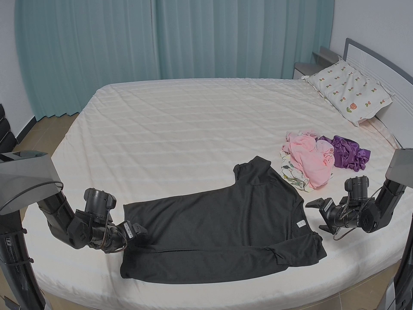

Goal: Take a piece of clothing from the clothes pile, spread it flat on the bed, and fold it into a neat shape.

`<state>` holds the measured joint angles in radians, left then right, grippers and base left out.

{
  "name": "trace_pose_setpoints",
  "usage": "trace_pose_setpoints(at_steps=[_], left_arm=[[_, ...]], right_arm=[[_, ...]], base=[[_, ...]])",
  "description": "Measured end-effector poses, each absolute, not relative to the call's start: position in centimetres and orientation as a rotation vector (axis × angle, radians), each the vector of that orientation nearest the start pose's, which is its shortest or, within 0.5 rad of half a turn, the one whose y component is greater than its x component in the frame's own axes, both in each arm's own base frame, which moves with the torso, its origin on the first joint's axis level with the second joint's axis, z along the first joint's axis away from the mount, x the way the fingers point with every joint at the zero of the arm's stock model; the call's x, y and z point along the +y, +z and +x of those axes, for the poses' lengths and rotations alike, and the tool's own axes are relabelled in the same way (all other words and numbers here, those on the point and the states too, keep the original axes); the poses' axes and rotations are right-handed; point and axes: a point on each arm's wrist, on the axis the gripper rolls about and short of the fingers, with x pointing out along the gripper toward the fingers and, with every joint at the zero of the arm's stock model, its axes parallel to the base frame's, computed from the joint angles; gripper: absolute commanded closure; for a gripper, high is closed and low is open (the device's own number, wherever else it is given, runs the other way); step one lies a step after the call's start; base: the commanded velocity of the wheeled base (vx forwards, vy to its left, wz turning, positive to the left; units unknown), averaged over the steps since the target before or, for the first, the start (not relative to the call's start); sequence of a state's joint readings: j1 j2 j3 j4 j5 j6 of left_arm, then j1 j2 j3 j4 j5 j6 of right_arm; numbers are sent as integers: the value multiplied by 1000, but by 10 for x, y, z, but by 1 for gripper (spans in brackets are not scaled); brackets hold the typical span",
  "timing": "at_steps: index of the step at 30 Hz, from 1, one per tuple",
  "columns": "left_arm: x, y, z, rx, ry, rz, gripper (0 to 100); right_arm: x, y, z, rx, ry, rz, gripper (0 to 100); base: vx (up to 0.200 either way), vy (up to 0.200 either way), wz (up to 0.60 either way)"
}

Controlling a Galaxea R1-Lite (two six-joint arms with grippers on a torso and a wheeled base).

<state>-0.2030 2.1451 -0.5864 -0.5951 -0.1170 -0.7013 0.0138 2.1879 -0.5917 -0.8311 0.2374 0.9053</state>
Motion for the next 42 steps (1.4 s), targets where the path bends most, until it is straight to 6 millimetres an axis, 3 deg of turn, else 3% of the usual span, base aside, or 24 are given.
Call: trace_pose_setpoints(at_steps=[5, 6, 26, 33, 42], left_arm=[[-71, -11, 289, 1044, 45, -570, 0], [-72, -12, 290, 1044, 49, -566, 100], [-69, -22, 307, 974, 246, -607, 100], [-64, -23, 308, 969, 267, -618, 100], [-61, -24, 308, 969, 277, -622, 100]], right_arm=[[10, -3, 318, 824, -122, 939, 0], [11, -3, 317, 825, -122, 939, 0], [12, -2, 315, 793, -94, 908, 0], [12, -4, 310, 708, -1, 783, 0], [11, -26, 300, 783, 136, 592, 0]], base=[[0, 0, 0], [0, 0, 0], [0, 0, 0], [0, 0, 0], [0, 0, 0]])
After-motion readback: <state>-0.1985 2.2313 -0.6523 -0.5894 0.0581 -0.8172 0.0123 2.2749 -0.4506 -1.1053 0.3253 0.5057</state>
